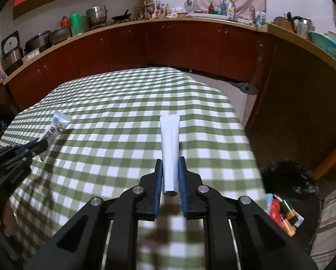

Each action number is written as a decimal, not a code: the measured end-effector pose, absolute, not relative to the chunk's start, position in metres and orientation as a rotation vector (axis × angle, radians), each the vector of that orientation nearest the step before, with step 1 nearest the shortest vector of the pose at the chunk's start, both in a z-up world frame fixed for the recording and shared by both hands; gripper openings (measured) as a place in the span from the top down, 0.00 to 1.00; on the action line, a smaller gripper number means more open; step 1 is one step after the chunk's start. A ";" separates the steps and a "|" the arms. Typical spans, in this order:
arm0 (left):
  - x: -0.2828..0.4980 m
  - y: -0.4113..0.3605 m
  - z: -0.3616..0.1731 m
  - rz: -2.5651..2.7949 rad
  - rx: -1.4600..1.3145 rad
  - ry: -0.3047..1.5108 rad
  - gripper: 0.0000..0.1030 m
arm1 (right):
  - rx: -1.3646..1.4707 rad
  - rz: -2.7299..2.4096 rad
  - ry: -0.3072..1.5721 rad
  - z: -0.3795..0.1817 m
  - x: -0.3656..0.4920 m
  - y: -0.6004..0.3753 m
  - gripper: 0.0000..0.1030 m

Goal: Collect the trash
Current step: 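Carry both white tubes over the bin with both tools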

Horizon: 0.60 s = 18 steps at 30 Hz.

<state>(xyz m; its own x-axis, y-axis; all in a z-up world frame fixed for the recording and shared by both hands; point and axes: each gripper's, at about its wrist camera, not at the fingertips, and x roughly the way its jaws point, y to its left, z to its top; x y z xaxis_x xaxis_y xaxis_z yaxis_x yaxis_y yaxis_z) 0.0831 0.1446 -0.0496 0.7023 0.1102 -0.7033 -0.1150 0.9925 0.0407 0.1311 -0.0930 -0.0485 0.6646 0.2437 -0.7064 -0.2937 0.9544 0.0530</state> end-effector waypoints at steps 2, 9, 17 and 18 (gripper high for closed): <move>0.081 0.130 -0.048 0.093 -0.005 0.774 0.91 | -0.059 0.287 0.777 -0.045 0.122 -0.107 0.85; 0.079 0.067 -0.040 -0.020 0.027 0.748 0.91 | -0.035 0.191 0.741 -0.036 0.107 -0.158 0.85; 0.079 -0.012 -0.033 -0.151 0.082 0.707 0.91 | -0.011 0.082 0.721 -0.035 0.094 -0.217 0.85; 0.079 -0.022 -0.033 -0.166 0.087 0.702 0.91 | -0.012 0.070 0.719 -0.035 0.093 -0.222 0.85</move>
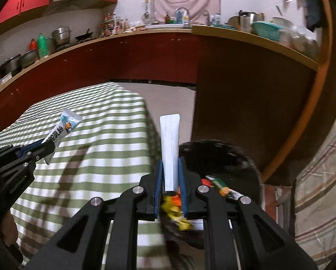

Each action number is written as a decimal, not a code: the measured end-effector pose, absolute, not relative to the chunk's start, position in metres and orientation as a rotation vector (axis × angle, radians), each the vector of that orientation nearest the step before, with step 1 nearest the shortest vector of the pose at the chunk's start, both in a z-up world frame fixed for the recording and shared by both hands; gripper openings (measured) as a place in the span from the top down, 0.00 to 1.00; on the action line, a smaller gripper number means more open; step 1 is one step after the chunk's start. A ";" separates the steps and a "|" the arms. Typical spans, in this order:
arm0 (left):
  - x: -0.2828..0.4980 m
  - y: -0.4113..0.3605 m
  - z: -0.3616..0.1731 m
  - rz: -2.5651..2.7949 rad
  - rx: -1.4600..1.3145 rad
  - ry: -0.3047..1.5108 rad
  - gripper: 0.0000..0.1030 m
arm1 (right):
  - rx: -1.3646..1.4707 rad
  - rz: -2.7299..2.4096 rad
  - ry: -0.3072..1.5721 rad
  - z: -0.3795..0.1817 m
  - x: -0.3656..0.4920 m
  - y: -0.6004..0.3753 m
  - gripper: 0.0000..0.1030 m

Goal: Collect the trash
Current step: 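Carry both white tubes over the bin with both tools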

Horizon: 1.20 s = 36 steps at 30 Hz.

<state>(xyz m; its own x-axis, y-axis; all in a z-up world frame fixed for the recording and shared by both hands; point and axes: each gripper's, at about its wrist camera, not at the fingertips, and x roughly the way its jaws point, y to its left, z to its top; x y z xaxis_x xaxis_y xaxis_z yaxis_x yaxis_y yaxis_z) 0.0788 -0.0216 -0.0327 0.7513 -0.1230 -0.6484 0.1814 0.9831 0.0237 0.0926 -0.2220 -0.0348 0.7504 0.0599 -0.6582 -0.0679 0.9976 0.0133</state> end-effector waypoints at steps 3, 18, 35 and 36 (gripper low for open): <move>0.079 -0.047 -0.033 -0.204 0.104 0.693 0.91 | -0.003 0.046 0.712 -0.034 0.089 -0.237 0.85; 0.088 -0.125 -0.041 -0.289 0.165 0.689 0.91 | 0.061 -0.013 0.691 -0.040 0.086 -0.286 0.85; 0.099 -0.150 -0.054 -0.308 0.183 0.714 0.91 | 0.095 -0.040 0.707 -0.053 0.090 -0.302 0.85; 0.099 -0.150 -0.054 -0.309 0.183 0.714 0.91 | 0.095 -0.040 0.708 -0.053 0.090 -0.302 0.85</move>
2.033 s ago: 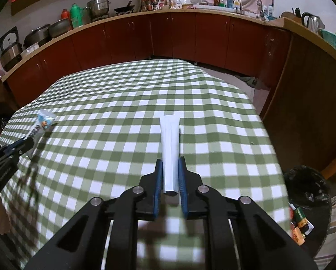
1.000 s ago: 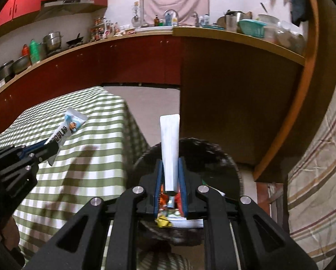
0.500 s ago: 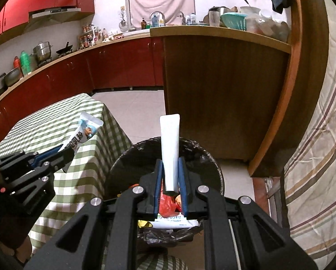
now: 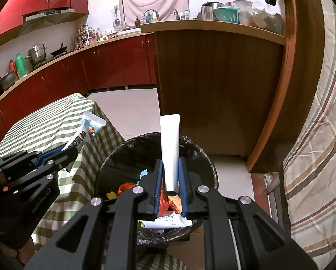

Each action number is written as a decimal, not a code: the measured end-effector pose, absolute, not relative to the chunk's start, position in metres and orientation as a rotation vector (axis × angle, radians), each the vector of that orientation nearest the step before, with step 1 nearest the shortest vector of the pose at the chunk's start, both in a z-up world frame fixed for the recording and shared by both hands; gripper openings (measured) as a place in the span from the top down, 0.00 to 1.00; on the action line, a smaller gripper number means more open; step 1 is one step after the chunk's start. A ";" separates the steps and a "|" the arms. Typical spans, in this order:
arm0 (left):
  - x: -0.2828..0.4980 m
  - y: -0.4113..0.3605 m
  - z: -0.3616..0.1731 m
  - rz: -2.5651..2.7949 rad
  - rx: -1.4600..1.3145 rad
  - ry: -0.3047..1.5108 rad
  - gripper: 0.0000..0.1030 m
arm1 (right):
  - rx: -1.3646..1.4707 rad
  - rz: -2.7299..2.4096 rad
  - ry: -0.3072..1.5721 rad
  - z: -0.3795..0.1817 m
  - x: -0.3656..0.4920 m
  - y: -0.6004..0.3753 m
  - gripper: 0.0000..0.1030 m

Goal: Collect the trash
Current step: 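Carry both white tubes over the bin with both tools, then open both tools over the bin to drop the tubes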

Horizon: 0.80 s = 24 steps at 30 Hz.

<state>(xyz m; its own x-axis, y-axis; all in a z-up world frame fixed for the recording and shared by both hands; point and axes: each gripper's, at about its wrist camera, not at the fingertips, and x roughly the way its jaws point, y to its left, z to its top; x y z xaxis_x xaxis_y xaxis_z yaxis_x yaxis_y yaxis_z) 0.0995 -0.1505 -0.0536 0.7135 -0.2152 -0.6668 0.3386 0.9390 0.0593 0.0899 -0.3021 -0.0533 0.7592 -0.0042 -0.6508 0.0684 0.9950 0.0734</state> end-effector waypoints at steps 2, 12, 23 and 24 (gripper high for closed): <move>0.102 -0.153 -0.055 -0.308 0.185 0.717 0.91 | 0.095 -0.040 0.709 -0.054 0.090 -0.302 0.85; 0.107 -0.159 -0.059 -0.311 0.189 0.731 0.91 | 0.108 -0.046 0.712 -0.058 0.093 -0.307 0.85; 0.116 -0.162 -0.061 -0.306 0.169 0.753 0.54 | 0.121 -0.032 0.743 -0.069 0.101 -0.309 0.74; 0.116 -0.162 -0.061 -0.306 0.169 0.751 0.54 | 0.119 -0.037 0.740 -0.069 0.100 -0.309 0.70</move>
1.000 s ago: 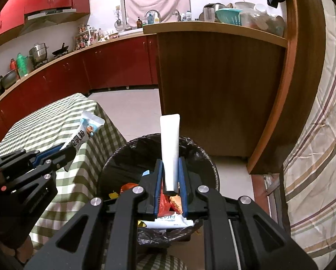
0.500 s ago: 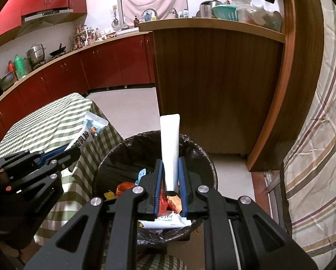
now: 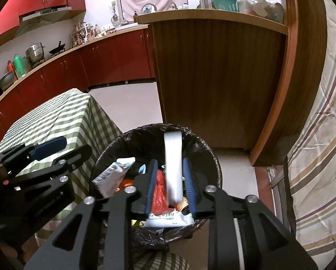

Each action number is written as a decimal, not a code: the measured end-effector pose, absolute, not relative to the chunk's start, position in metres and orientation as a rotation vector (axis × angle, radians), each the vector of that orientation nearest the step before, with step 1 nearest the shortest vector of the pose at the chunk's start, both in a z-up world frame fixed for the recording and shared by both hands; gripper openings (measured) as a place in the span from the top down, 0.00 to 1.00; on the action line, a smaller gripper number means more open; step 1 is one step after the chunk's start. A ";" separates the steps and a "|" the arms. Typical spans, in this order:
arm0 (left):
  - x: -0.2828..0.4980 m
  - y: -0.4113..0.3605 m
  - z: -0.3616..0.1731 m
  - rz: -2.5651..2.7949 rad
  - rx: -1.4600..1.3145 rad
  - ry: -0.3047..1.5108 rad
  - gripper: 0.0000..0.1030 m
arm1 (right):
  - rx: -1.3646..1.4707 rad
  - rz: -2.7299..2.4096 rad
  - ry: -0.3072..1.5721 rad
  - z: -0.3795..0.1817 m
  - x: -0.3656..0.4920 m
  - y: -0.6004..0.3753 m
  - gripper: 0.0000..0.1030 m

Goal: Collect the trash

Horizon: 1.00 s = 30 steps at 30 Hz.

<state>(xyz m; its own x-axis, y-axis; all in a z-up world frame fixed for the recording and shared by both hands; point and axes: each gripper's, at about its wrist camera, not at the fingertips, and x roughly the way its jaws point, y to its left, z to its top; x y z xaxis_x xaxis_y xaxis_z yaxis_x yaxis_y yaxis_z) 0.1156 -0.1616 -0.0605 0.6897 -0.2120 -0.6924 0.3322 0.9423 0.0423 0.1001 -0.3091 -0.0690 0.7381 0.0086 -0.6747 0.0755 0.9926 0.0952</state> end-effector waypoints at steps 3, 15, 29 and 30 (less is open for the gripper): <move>0.114 -0.162 -0.060 -0.301 0.177 0.750 0.49 | 0.124 -0.046 0.726 -0.066 0.098 -0.311 0.65; 0.097 -0.147 -0.045 -0.275 0.146 0.709 0.29 | 0.097 -0.086 0.668 -0.047 0.086 -0.306 0.45; 0.056 -0.105 -0.024 -0.230 0.118 0.677 0.17 | 0.054 -0.119 0.614 -0.022 0.051 -0.291 0.32; 0.054 -0.102 -0.023 -0.227 0.113 0.674 0.16 | 0.052 -0.119 0.612 -0.020 0.048 -0.290 0.32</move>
